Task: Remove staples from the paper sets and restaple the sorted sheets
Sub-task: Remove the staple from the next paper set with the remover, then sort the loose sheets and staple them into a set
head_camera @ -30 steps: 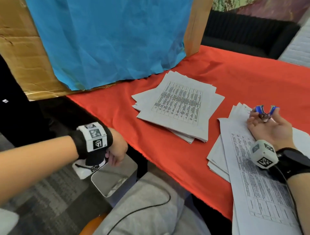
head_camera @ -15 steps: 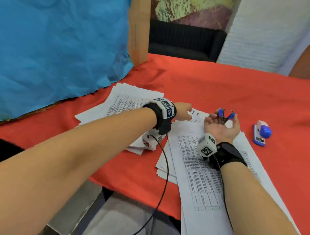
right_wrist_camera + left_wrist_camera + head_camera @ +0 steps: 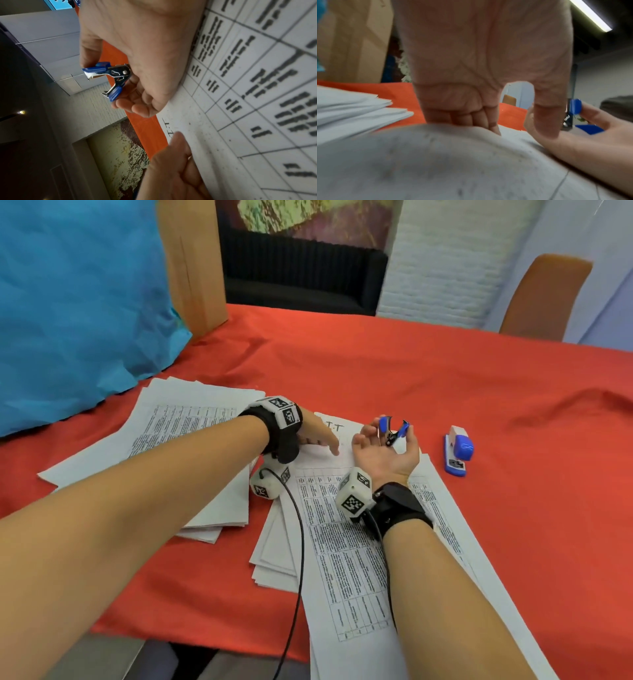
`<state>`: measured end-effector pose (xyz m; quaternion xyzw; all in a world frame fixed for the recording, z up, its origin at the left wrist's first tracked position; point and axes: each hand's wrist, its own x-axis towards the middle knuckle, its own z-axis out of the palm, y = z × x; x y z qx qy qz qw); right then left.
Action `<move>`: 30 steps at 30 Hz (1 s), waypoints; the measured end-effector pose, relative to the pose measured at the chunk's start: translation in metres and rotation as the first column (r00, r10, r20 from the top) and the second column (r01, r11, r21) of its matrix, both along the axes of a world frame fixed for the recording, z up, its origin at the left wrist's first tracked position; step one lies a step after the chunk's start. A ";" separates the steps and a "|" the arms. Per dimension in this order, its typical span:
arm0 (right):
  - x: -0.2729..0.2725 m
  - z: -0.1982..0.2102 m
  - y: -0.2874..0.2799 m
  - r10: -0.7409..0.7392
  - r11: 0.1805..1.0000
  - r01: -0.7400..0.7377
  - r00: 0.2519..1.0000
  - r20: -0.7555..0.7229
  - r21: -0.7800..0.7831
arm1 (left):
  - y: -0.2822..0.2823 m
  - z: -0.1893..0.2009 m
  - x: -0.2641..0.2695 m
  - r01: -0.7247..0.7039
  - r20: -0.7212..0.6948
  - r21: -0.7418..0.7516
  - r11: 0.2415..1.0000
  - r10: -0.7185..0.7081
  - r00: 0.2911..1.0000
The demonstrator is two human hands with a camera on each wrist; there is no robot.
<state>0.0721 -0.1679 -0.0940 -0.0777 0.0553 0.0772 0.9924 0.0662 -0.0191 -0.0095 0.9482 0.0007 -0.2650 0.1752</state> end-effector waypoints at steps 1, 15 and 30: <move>0.000 0.000 0.000 0.004 1.000 -0.004 1.000 0.006 0.007 | 0.006 0.001 -0.004 -0.045 -0.069 -0.075 0.996 0.040 0.997; -0.001 0.027 -0.023 0.168 0.837 -0.224 0.973 -0.156 -0.498 | 0.005 -0.036 -0.100 -0.393 -0.324 -0.750 0.532 0.222 0.920; -0.035 0.085 -0.149 0.263 -0.874 0.179 0.956 -0.129 -0.451 | 0.062 -0.028 -0.066 -0.372 -0.029 -0.868 0.330 0.714 0.699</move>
